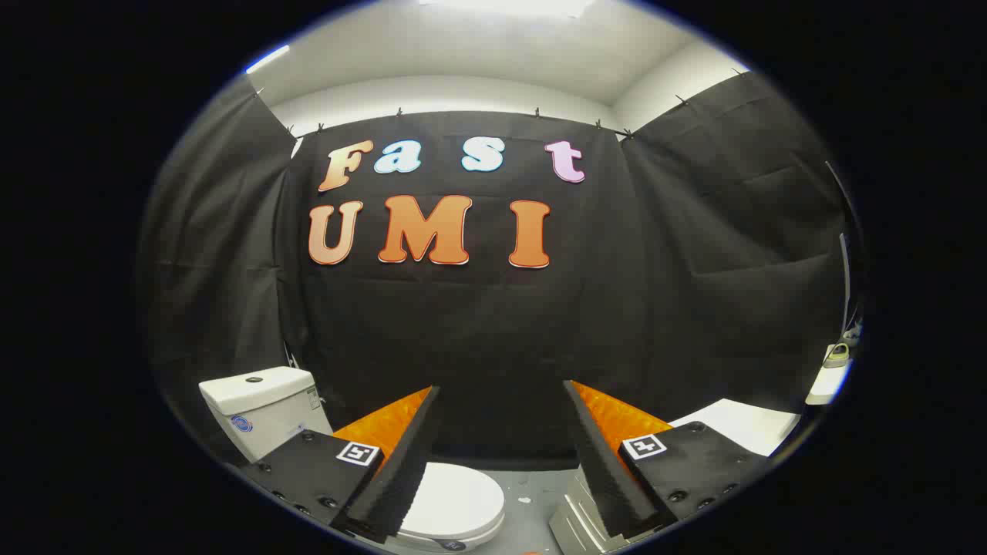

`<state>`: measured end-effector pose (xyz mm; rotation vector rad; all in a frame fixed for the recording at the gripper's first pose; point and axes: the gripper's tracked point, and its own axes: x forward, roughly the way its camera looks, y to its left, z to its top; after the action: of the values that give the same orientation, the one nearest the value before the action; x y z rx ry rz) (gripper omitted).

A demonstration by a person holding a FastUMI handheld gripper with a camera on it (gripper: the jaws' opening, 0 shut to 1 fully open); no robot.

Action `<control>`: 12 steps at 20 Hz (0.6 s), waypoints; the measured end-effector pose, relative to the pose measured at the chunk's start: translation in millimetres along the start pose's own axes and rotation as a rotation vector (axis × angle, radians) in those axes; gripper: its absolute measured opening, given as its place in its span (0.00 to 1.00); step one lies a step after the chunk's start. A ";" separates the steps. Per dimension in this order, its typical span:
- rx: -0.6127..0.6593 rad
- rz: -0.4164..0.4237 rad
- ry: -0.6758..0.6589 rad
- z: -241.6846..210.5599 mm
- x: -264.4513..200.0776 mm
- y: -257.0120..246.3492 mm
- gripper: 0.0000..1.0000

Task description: Open the toilet lid.

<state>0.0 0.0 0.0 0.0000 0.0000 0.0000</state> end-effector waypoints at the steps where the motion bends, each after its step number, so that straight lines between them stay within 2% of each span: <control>1: 0.000 0.001 0.002 0.1 -0.5 0.9 0.99; 12: -0.003 -0.015 0.008 -3.1 -0.3 -5.7 0.98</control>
<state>-0.3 -5.7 -3.1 -0.0031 0.0084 -0.0148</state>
